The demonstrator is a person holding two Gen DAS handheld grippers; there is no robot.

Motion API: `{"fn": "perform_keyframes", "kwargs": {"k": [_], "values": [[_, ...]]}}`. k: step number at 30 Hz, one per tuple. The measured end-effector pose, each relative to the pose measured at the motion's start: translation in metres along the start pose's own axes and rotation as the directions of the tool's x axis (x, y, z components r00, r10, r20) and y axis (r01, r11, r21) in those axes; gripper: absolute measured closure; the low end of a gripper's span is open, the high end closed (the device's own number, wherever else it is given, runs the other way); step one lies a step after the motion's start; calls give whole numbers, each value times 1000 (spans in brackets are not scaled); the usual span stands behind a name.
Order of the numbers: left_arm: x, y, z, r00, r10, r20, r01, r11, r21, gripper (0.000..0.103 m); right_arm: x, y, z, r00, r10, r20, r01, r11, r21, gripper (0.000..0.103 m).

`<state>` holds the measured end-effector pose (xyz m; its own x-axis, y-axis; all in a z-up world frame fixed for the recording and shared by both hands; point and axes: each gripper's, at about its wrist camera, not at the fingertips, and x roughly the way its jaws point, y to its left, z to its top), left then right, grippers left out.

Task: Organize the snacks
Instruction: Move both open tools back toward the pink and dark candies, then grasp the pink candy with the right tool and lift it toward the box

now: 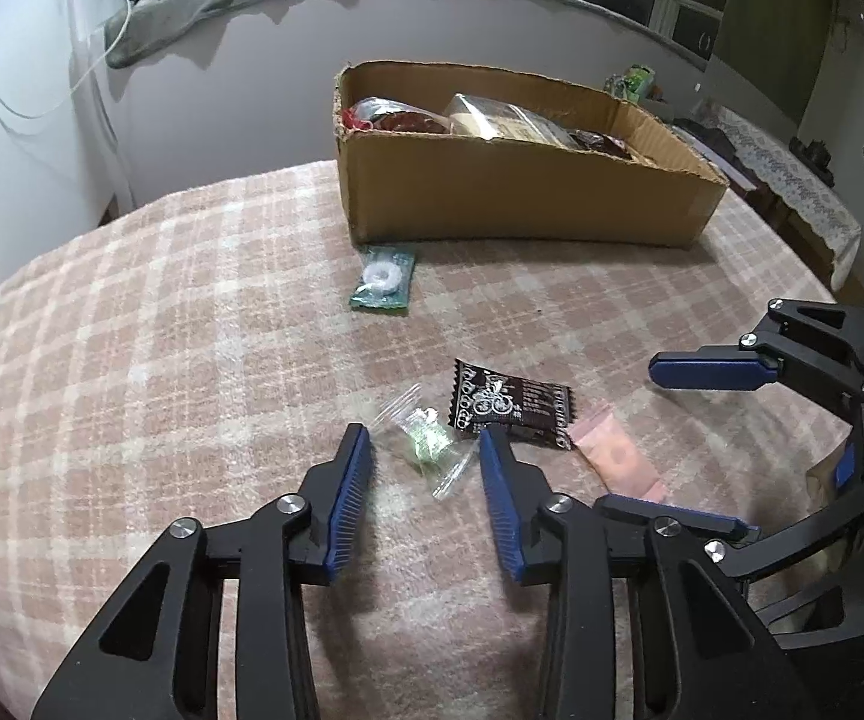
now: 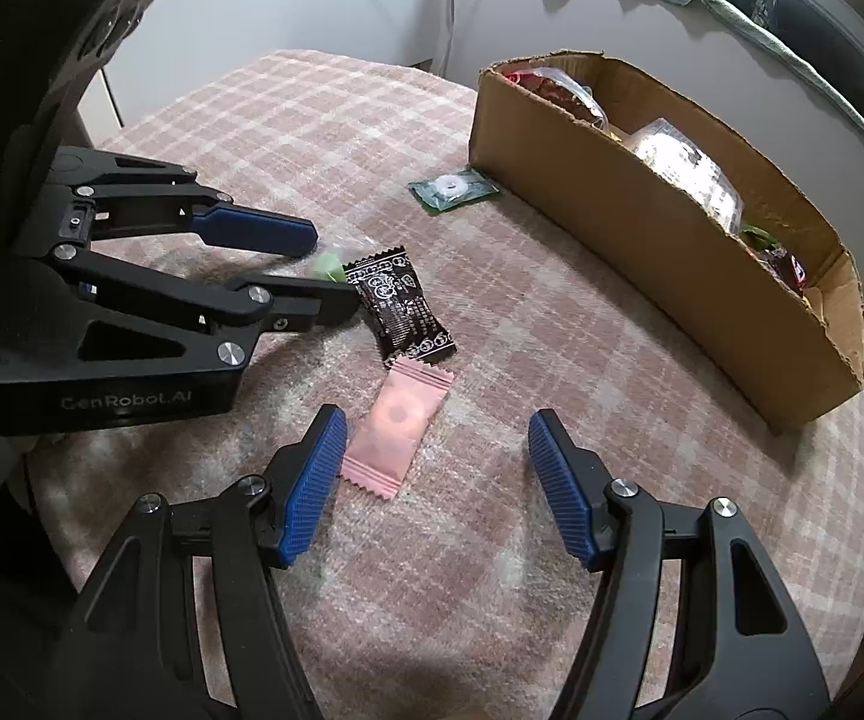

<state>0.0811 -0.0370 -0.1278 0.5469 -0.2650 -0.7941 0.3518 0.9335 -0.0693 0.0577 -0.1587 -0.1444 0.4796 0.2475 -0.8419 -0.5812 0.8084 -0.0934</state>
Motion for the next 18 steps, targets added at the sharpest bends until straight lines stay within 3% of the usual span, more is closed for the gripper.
{"fn": "perform_keyframes", "kwargs": {"k": [8,11,14,18], "values": [[6,2,7,1000,3,0,-3,1000,-1,68,3,-6,3,1000,7,-17,-7,1000,10,44],[9,3,10,1000,2,0,-2,1000,-4,68,3,-4,4,999,24,-21,-24,1000,2,53],[9,3,12,1000,-3,4,3,1000,-6,68,4,-4,5,999,23,-23,-24,1000,-2,56],[9,4,11,1000,-6,8,6,1000,-3,69,4,-8,6,999,39,-29,-39,999,9,73]]}}
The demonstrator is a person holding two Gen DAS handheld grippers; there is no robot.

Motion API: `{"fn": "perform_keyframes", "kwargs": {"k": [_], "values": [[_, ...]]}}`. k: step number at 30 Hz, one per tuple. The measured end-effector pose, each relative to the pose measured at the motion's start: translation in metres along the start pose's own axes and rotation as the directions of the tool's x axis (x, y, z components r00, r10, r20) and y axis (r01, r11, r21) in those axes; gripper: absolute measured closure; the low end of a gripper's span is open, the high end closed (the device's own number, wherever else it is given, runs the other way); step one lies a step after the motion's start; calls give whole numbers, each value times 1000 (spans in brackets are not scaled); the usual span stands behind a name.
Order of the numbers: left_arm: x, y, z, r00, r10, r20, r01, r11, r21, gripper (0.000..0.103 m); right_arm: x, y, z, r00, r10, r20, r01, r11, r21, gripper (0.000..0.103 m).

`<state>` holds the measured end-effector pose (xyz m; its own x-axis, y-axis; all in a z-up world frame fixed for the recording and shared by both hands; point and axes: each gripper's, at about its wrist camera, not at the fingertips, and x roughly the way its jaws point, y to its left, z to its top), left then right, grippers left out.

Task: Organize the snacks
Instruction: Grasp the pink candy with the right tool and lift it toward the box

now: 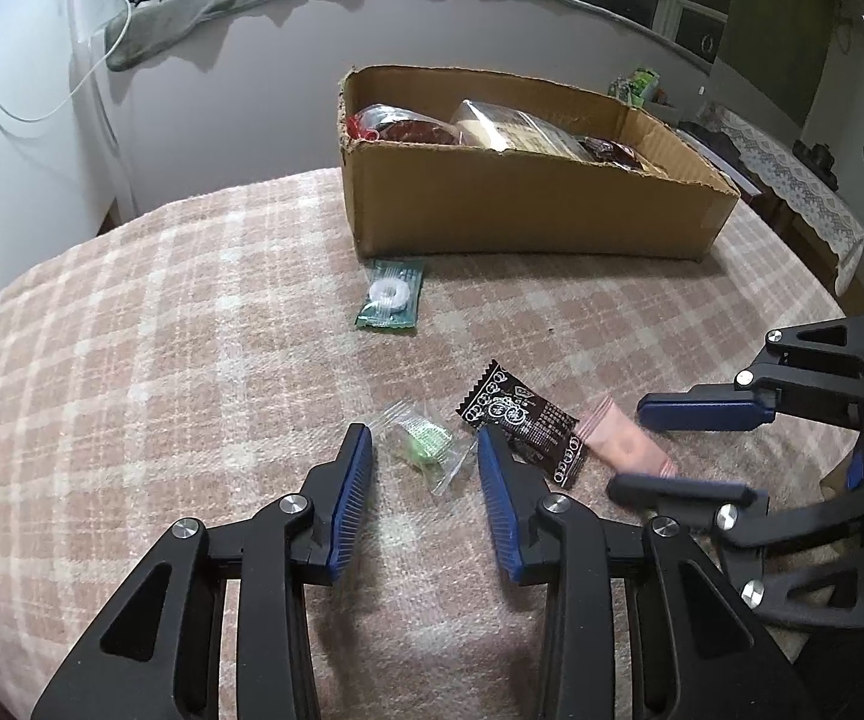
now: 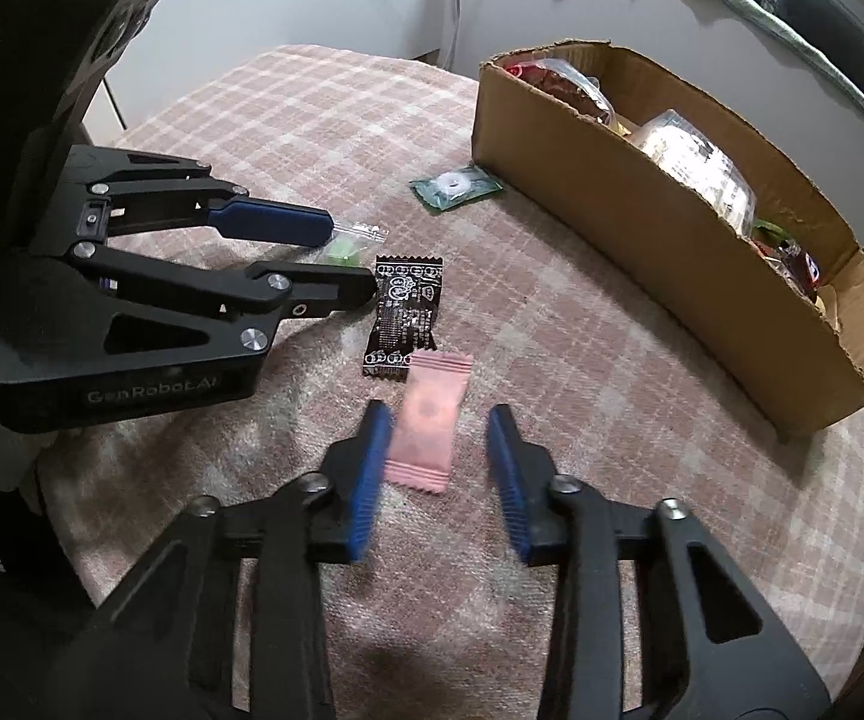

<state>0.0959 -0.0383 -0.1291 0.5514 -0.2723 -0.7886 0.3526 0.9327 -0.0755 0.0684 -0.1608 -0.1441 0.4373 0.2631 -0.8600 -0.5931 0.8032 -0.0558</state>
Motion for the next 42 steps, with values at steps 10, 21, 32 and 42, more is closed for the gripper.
{"fn": "perform_keyframes", "kwargs": {"k": [10,21,32,42], "values": [[-4,6,-3,1000,-5,13,5,1000,-23,75,-2,-8,0,1000,-4,9,4,1000,20,82],[-20,13,-5,999,-2,54,5,999,-51,76,-7,-19,-2,1000,-8,28,6,998,58,83],[-43,7,15,992,-8,129,13,999,-41,76,-45,-36,9,993,-45,111,36,996,85,83],[-49,4,58,982,-9,190,14,1000,-22,76,-78,-82,31,977,-112,180,86,985,149,83]]}}
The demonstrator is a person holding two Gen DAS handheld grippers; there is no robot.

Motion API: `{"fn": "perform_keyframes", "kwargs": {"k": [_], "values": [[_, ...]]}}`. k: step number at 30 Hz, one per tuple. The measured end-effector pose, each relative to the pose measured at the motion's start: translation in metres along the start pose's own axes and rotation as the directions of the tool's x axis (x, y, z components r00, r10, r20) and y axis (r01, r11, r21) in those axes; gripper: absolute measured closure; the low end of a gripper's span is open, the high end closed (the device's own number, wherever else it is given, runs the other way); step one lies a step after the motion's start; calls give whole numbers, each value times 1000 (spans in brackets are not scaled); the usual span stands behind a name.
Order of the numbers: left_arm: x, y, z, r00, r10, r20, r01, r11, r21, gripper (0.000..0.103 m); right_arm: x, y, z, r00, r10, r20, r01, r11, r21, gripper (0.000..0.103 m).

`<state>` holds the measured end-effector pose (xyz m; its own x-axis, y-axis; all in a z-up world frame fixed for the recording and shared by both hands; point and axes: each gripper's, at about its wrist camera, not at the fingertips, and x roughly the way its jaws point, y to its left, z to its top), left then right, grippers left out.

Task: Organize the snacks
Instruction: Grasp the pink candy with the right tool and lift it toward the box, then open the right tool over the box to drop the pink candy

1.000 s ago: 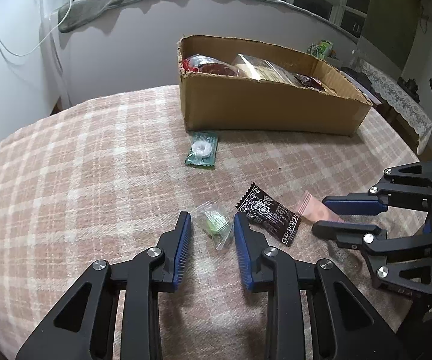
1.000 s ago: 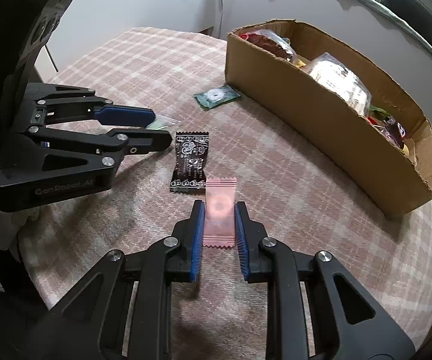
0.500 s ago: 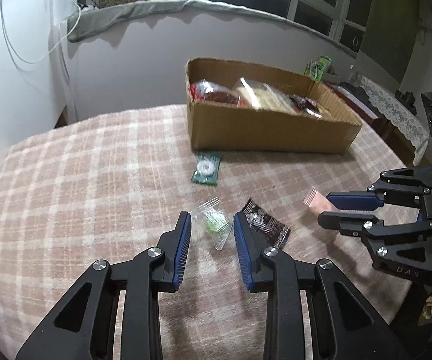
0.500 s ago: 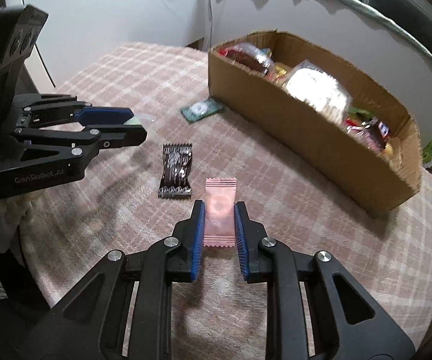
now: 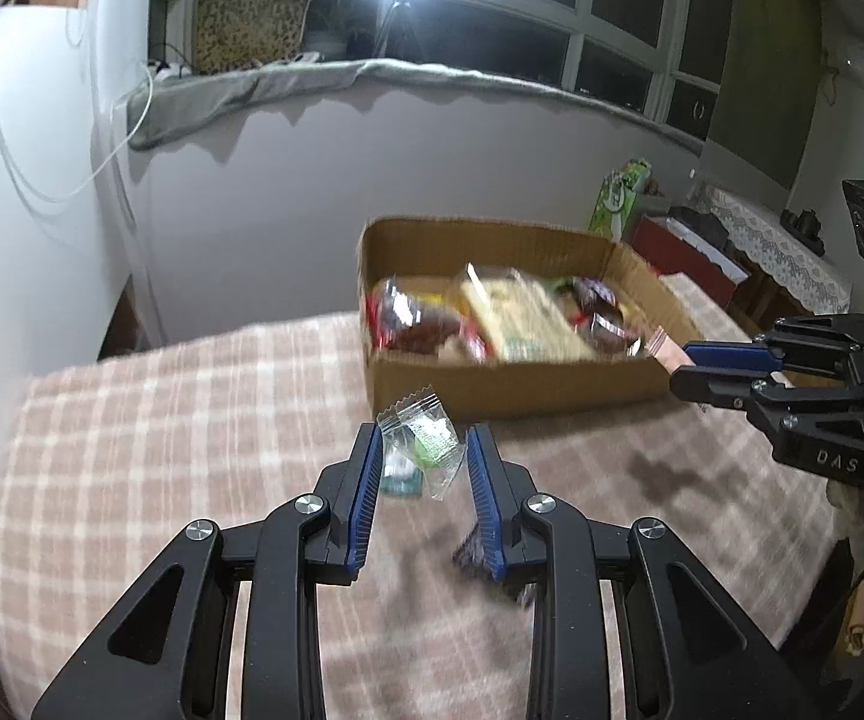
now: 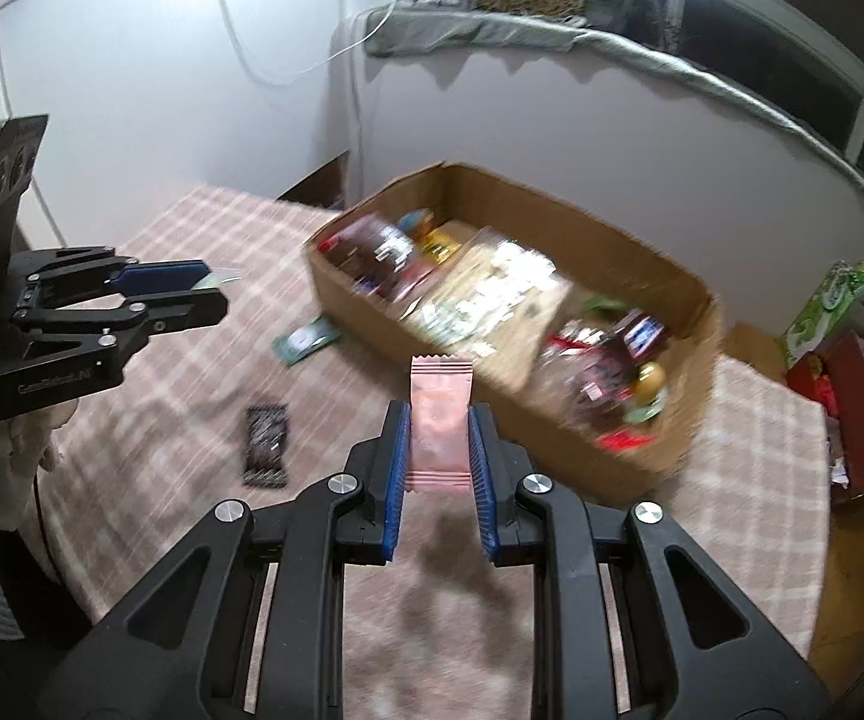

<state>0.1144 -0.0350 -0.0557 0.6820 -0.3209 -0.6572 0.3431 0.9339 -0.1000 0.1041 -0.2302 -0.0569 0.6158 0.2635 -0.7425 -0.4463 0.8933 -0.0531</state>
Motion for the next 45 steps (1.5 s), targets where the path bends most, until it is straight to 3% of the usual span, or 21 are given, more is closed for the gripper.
{"fn": "perform_keyframes", "kwargs": {"k": [15,27,31,32,34,35,36,45], "values": [[42,-11,66,999,-19,27,18,999,29,76,22,-69,51,998,-64,20,63,995,72,83],[86,-17,77,999,-29,-34,29,999,21,75,64,-108,56,995,-88,-42,92,989,116,82],[91,-19,77,998,-29,-51,29,999,16,70,69,-112,53,994,-94,-55,100,988,118,82],[90,-19,76,998,-27,-54,28,999,14,70,70,-112,52,994,-98,-57,104,987,119,80],[90,-20,77,998,-21,-56,22,1000,10,64,69,-111,53,993,-108,-55,114,987,117,59],[90,-20,77,998,-21,-55,22,1000,7,62,67,-111,53,992,-114,-49,119,986,116,41],[88,-20,77,999,-21,-50,22,1000,6,61,64,-110,52,992,-119,-37,122,986,114,34],[64,-10,79,1000,-19,-8,19,1000,-11,61,41,-94,53,992,-123,-2,123,987,100,34]]}}
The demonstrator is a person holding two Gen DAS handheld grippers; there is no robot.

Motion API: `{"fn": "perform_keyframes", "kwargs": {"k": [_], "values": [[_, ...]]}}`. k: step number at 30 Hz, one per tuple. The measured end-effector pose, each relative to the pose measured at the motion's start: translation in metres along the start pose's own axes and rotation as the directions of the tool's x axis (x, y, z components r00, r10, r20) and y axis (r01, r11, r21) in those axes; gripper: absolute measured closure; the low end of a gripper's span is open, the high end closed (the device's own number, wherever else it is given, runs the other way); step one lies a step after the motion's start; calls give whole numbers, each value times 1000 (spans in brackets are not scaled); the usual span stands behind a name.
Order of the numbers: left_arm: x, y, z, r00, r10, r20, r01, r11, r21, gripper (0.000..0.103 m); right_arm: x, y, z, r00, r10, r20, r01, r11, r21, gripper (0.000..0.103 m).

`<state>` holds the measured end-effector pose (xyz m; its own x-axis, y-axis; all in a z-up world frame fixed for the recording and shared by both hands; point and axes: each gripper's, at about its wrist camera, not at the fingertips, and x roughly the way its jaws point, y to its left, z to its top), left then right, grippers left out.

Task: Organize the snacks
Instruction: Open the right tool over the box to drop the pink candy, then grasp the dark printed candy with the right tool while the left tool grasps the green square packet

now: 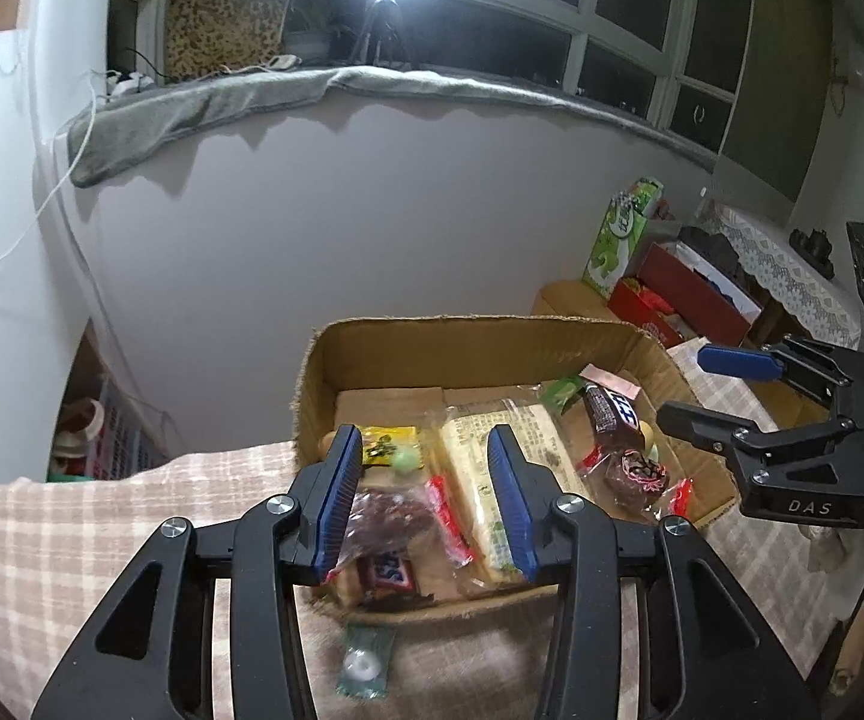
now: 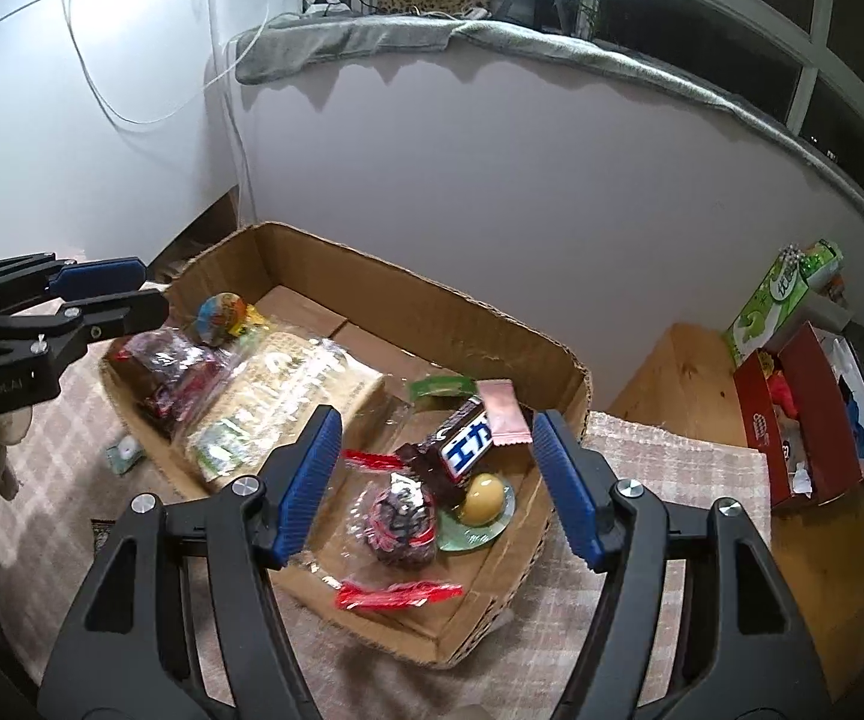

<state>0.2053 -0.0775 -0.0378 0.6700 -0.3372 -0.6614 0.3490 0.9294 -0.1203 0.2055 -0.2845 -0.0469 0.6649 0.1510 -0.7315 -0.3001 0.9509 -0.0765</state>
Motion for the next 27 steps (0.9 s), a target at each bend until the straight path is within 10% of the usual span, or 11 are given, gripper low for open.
{"fn": "perform_keyframes", "kwargs": {"k": [15,27], "values": [[-37,35,-43,1000,-4,-4,4,999,-46,61,-52,75,-31,992,117,52,-113,990,-86,34],[-26,39,-82,994,-41,-97,37,998,-45,61,-18,150,-74,969,225,-103,-241,954,-180,34]]}}
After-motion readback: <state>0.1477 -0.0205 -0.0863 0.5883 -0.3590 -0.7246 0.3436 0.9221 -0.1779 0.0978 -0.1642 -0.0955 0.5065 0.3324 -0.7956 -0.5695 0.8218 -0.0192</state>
